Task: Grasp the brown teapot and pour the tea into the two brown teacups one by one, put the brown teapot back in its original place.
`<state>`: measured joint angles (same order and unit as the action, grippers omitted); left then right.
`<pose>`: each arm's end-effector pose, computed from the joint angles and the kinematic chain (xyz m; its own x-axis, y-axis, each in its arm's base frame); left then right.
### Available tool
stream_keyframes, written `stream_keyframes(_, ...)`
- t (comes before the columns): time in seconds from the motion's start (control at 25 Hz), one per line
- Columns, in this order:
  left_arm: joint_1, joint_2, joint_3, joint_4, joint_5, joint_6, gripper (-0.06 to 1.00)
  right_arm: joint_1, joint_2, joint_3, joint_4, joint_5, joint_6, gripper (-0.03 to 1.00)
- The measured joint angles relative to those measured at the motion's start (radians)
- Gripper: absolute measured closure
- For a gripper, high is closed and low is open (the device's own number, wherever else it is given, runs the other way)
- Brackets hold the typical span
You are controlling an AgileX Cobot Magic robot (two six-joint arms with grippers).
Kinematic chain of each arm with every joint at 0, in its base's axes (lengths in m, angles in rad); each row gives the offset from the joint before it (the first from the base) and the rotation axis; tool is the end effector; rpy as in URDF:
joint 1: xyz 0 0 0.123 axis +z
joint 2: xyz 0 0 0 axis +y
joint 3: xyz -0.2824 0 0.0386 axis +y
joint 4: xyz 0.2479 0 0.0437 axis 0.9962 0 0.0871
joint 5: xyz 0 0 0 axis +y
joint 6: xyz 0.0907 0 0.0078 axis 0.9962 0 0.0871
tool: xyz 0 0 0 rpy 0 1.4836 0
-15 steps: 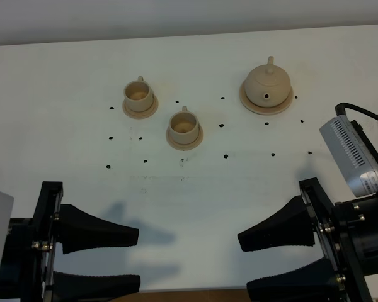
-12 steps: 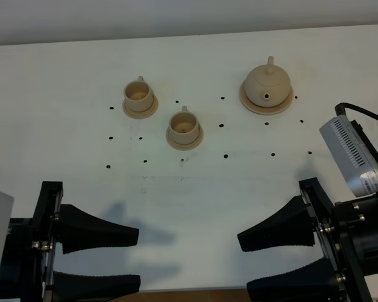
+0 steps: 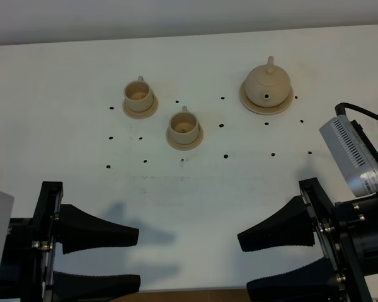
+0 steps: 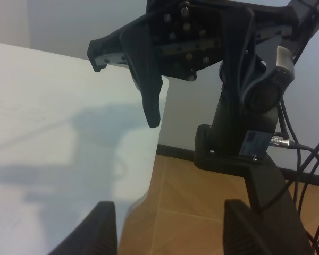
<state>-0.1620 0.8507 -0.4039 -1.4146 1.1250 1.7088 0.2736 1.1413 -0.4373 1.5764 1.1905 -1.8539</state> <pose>0.1027 -0.0991 0.2673 -0.1876 0.2462 -0.9509 0.9604 0.2488 -0.1251 0.1336 0.1253 0.2496 -0.3048 -0.1876 -0.9338 -0.9514 0.1048 0.2895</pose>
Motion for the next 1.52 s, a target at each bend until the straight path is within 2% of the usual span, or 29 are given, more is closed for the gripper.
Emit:
stream_keyframes(0.48,0.0,-0.002,-0.002,-0.015,-0.003,-0.009,0.46,0.0,0.0,0.0,0.0,0.0,0.0,0.45)
stream_keyframes(0.6,0.0,-0.026,-0.038,-0.015,-0.033,-0.059,0.46,0.0,0.0,0.0,0.0,0.0,0.0,0.45)
stream_keyframes(0.68,0.0,-0.06,-0.095,0.021,-0.074,-0.134,0.46,0.0,0.0,0.0,0.0,0.0,0.001,0.45)
stream_keyframes(0.76,0.0,-0.095,-0.159,0.096,-0.115,-0.249,0.46,0.0,0.0,0.0,0.0,0.0,0.001,0.45)
stream_keyframes(0.88,0.0,-0.146,-0.262,0.295,-0.148,-0.517,0.46,0.0,0.0,0.0,0.0,-0.01,0.001,0.45)
stream_keyframes(1.08,0.0,-0.213,-0.34,0.754,-0.117,-1.093,0.46,0.0,0.0,0.0,0.001,-0.075,0.003,0.45)
stream_keyframes(1.2,0.0,-0.248,-0.332,0.992,-0.058,-1.339,0.46,0.0,0.0,0.0,0.009,-0.105,0.01,0.45)
stream_keyframes(1.28,0.0,-0.279,-0.309,1.11,-0.011,-1.44,0.46,0.0,0.0,0.0,0.019,-0.117,0.01,0.45)
stream_keyframes(1.36,0.0,-0.323,-0.278,1.183,0.01,-1.489,0.46,0.0,0.0,-0.001,0.023,-0.124,0.01,0.45)
stream_keyframes(1.52,0.0,-0.428,-0.219,1.239,0.021,-1.52,0.46,0.0,0.0,-0.011,0.027,-0.127,0.012,0.45)
